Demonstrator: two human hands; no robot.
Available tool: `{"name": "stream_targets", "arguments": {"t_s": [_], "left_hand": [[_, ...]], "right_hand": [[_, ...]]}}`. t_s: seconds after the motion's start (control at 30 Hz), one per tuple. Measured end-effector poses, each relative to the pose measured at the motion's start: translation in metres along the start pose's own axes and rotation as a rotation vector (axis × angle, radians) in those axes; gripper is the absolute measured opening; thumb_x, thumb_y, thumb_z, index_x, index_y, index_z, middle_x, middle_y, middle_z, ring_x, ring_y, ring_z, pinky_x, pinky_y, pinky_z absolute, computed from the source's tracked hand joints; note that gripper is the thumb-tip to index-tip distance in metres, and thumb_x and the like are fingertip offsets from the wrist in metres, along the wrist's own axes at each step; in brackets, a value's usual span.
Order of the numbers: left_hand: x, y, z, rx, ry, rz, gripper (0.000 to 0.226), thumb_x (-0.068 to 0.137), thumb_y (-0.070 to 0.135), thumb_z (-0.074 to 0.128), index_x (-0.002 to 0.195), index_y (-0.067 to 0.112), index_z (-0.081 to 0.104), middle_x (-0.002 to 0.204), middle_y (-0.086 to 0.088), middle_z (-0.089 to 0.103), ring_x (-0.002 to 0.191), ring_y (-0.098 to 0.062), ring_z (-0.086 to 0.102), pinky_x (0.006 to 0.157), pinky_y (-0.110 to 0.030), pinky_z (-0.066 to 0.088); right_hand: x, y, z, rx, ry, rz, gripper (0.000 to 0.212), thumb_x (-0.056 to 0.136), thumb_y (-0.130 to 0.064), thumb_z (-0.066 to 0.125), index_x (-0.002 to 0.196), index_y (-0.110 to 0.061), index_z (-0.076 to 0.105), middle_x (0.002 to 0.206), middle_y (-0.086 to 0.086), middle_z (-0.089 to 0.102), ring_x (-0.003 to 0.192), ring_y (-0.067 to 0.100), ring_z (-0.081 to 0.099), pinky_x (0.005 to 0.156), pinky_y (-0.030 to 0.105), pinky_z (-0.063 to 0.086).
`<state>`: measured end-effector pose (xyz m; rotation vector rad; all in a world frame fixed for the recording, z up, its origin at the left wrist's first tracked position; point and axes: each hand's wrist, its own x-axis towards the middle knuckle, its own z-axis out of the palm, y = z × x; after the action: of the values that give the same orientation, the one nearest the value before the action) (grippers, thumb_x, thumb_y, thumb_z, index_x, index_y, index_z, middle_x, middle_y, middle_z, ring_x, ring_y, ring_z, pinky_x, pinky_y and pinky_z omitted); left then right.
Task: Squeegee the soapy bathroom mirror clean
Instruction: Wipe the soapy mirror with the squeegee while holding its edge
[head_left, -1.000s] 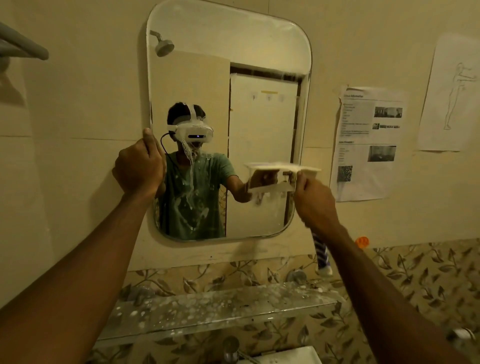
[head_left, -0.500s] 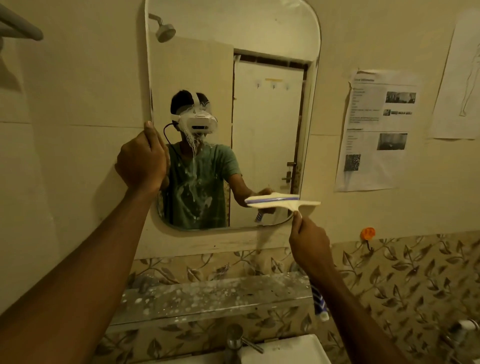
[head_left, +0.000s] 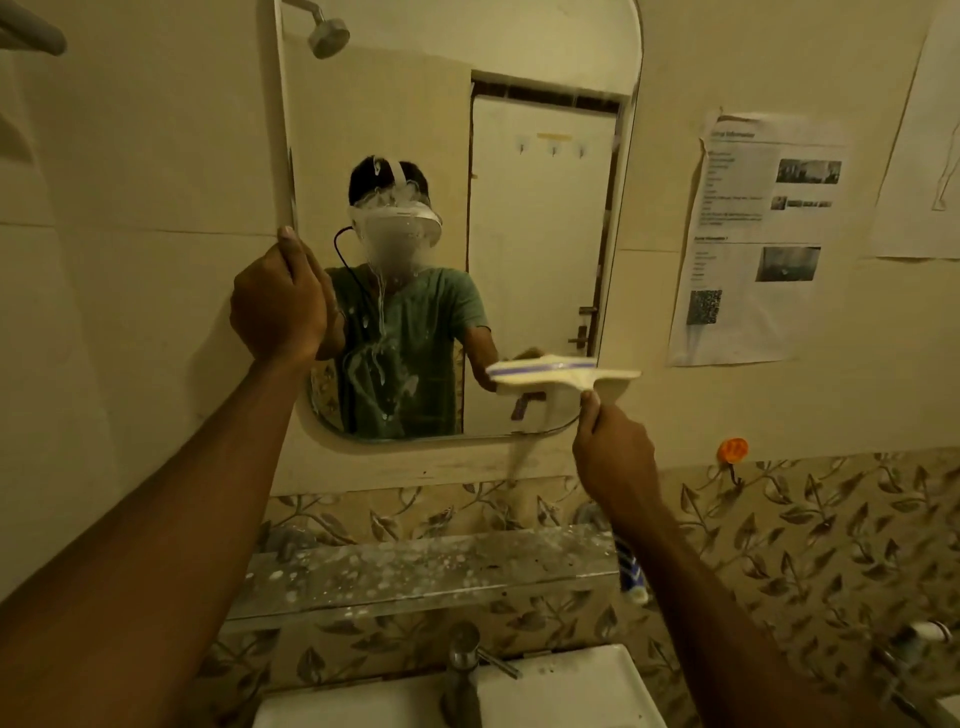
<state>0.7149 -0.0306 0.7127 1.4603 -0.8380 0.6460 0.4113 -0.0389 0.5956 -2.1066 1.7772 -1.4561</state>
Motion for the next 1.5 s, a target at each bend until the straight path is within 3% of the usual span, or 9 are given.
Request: {"name": "stream_targets", "arguments": {"t_s": [0.27, 0.43, 0.67, 0.93, 1.07, 1.17, 1.27, 1.4, 1.5], "left_hand": [[-0.002, 0.0, -0.002, -0.041, -0.018, -0.021, 0.054, 0.104, 0.038, 0.026, 0.103, 0.004, 0.068, 0.101, -0.018, 0.07, 0.094, -0.033, 0.065, 0.068, -0.028, 0.038], [-0.001, -0.002, -0.001, -0.033, -0.025, -0.044, 0.055, 0.104, 0.039, 0.026, 0.1, 0.003, 0.068, 0.099, -0.018, 0.069, 0.092, -0.033, 0.064, 0.067, -0.03, 0.039], [-0.001, -0.003, 0.004, -0.063, 0.003, -0.054, 0.053, 0.104, 0.037, 0.027, 0.097, 0.005, 0.069, 0.094, -0.015, 0.071, 0.086, -0.027, 0.065, 0.063, -0.027, 0.039], [0.001, -0.003, -0.003, -0.067, -0.024, -0.056, 0.054, 0.103, 0.038, 0.026, 0.086, 0.009, 0.068, 0.085, -0.012, 0.071, 0.076, -0.026, 0.066, 0.059, -0.03, 0.045], [0.003, -0.006, -0.007, -0.052, -0.054, -0.021, 0.055, 0.102, 0.039, 0.026, 0.084, 0.007, 0.067, 0.082, -0.014, 0.07, 0.074, -0.03, 0.065, 0.059, -0.034, 0.048], [0.008, -0.01, -0.012, -0.027, -0.107, 0.043, 0.056, 0.103, 0.038, 0.028, 0.085, 0.004, 0.068, 0.078, -0.017, 0.069, 0.07, -0.032, 0.064, 0.055, -0.029, 0.039], [0.019, -0.007, -0.024, 0.032, -0.194, 0.101, 0.059, 0.104, 0.038, 0.027, 0.09, -0.001, 0.069, 0.083, -0.023, 0.068, 0.075, -0.037, 0.063, 0.059, -0.031, 0.037], [0.042, 0.004, -0.036, 0.124, -0.323, 0.152, 0.06, 0.103, 0.04, 0.024, 0.106, -0.004, 0.064, 0.106, -0.03, 0.062, 0.098, -0.045, 0.058, 0.077, -0.042, 0.044], [0.058, 0.016, -0.041, 0.13, -0.296, 0.172, 0.059, 0.103, 0.041, 0.024, 0.109, -0.003, 0.064, 0.109, -0.029, 0.062, 0.1, -0.045, 0.058, 0.082, -0.044, 0.045]], "right_hand": [[-0.033, 0.021, 0.019, -0.019, -0.037, 0.01, 0.046, 0.106, -0.034, 0.024, 0.087, -0.009, 0.059, 0.056, -0.004, 0.051, 0.046, 0.008, 0.048, 0.041, 0.021, 0.029], [0.021, -0.007, -0.009, 0.045, 0.079, -0.039, 0.048, 0.105, -0.041, 0.023, 0.086, -0.014, 0.057, 0.066, 0.001, 0.06, 0.055, 0.015, 0.057, 0.049, 0.029, 0.048], [-0.011, 0.011, 0.017, -0.005, 0.019, 0.012, 0.041, 0.105, -0.036, 0.025, 0.085, -0.013, 0.054, 0.055, -0.005, 0.05, 0.045, 0.007, 0.047, 0.04, 0.021, 0.027], [-0.061, 0.029, 0.047, 0.01, -0.034, 0.057, 0.056, 0.103, -0.041, 0.02, 0.082, -0.007, 0.058, 0.054, -0.001, 0.054, 0.046, 0.013, 0.051, 0.046, 0.024, 0.033], [-0.068, 0.022, 0.043, 0.063, -0.023, 0.133, 0.039, 0.106, -0.035, 0.026, 0.087, -0.016, 0.054, 0.059, -0.008, 0.054, 0.048, -0.002, 0.046, 0.044, 0.017, 0.027], [-0.057, 0.004, 0.03, 0.086, 0.025, 0.125, 0.048, 0.105, -0.037, 0.026, 0.081, -0.009, 0.057, 0.055, -0.004, 0.052, 0.048, 0.009, 0.049, 0.044, 0.023, 0.029], [-0.031, -0.025, 0.008, 0.148, 0.07, 0.09, 0.049, 0.105, -0.04, 0.026, 0.08, -0.011, 0.057, 0.061, 0.003, 0.057, 0.053, 0.016, 0.055, 0.046, 0.025, 0.034], [0.014, -0.073, -0.026, 0.223, 0.088, 0.028, 0.05, 0.104, -0.043, 0.026, 0.084, -0.011, 0.059, 0.069, 0.007, 0.063, 0.061, 0.024, 0.062, 0.057, 0.036, 0.054], [0.049, -0.112, -0.054, 0.233, 0.101, -0.078, 0.051, 0.105, -0.037, 0.027, 0.079, -0.009, 0.061, 0.068, 0.006, 0.062, 0.058, 0.019, 0.059, 0.053, 0.03, 0.049]]}}
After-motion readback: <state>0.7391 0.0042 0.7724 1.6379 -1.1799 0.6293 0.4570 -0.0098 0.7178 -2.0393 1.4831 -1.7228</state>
